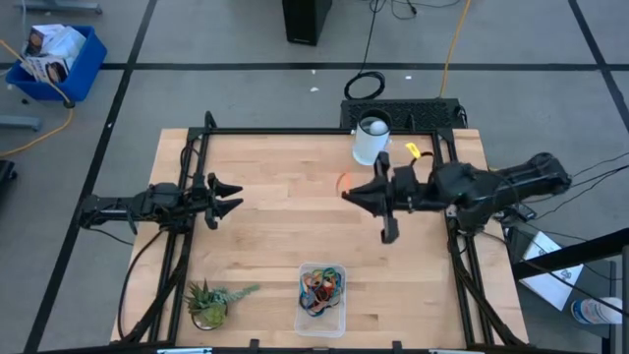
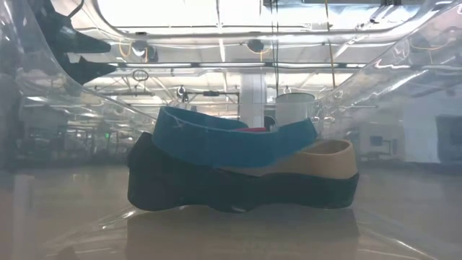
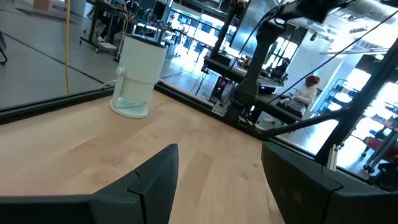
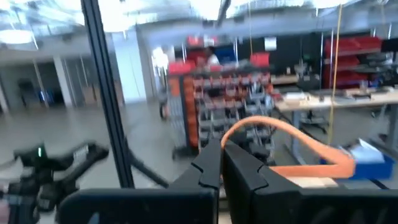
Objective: Pick and place rubber bands into bin
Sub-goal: Put the orange rubber band into the transparent bin
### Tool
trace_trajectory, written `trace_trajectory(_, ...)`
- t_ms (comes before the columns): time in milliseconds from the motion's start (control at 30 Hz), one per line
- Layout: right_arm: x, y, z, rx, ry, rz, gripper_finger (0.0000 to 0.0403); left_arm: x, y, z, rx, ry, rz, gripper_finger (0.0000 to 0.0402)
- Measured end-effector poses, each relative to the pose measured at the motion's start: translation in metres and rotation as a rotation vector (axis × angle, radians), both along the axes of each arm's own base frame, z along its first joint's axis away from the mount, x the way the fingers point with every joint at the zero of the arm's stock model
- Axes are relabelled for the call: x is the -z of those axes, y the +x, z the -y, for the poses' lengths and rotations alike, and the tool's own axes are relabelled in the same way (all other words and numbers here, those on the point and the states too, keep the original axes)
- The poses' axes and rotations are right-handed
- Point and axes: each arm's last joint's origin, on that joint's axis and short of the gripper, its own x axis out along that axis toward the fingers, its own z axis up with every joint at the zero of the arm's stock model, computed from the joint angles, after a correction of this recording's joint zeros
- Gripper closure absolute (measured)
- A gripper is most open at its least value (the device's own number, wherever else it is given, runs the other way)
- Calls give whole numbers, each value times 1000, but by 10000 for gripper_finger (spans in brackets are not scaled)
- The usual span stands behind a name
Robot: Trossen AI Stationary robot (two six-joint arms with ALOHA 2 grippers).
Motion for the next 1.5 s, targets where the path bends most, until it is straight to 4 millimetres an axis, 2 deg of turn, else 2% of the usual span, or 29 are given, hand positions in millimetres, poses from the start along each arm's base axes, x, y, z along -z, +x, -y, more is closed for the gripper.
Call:
trace_trajectory(133,-23,6,-22,-4,-63,-133,402,0,0,0,0,3,-1,165)
trace_trajectory(267,-22,28,-45,-51,-123,-316,403,0,0,0,0,2,-1,165)
trace_trajectory(367,-1,48,-61,-70,-121,-493,403,0,0,0,0,4,-1,165)
trace_trajectory(633,93,92,-103,-167,-8,-926,403,0,0,0,-1,30,-6,165)
trace_trajectory(800,139,109,-120,-185,38,-1084,403,0,0,0,-3,79,-16,165)
trace_trajectory(1033,187,121,-132,-236,144,-1278,403,0,0,0,-3,86,-18,165)
trace_trajectory(1200,204,127,-132,-228,150,-1316,403,0,0,0,-3,84,-17,165)
trace_trajectory(1500,199,129,-130,-248,169,-1298,380,0,0,0,-3,84,-16,165)
